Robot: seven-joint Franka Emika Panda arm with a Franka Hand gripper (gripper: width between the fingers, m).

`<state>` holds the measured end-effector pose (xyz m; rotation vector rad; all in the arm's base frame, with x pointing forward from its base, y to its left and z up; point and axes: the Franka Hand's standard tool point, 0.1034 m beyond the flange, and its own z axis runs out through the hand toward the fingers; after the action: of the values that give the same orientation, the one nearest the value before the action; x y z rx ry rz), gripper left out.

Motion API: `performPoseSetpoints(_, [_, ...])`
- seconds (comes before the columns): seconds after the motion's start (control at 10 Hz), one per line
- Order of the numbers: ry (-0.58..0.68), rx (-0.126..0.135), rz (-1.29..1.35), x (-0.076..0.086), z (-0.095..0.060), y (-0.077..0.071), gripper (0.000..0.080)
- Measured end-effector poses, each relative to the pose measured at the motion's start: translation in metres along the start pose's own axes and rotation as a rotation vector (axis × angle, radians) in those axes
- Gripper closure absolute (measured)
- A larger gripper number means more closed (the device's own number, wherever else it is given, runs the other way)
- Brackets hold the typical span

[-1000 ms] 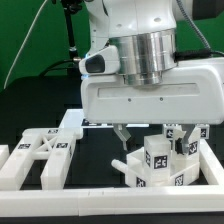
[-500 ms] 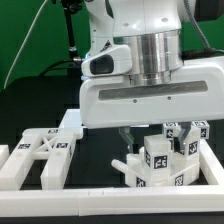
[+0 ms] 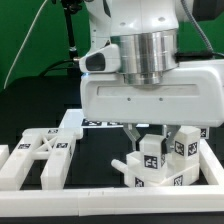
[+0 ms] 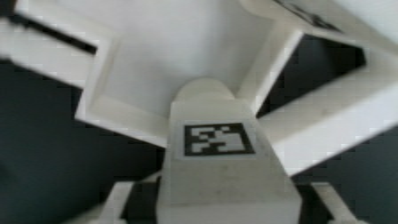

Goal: Assemble chair

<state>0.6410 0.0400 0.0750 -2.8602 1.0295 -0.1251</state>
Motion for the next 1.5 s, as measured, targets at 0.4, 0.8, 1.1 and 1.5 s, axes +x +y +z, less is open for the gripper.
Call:
performPoseSetpoints(0.4, [-0.017, 0.025, 0.493, 0.004, 0.0, 0.004, 0.0514])
performPoseSetpoints(0.8, [-0.002, 0.056, 0.624, -0.002, 0.002, -0.004, 0.0511])
performPoseSetpoints(1.1, [-0.002, 0.03, 0.215, -0.009, 0.002, -0.019, 0.0183])
performPoseSetpoints(1.5, [0.027, 0.031, -0.092, -0.009, 0.004, -0.017, 0.0151])
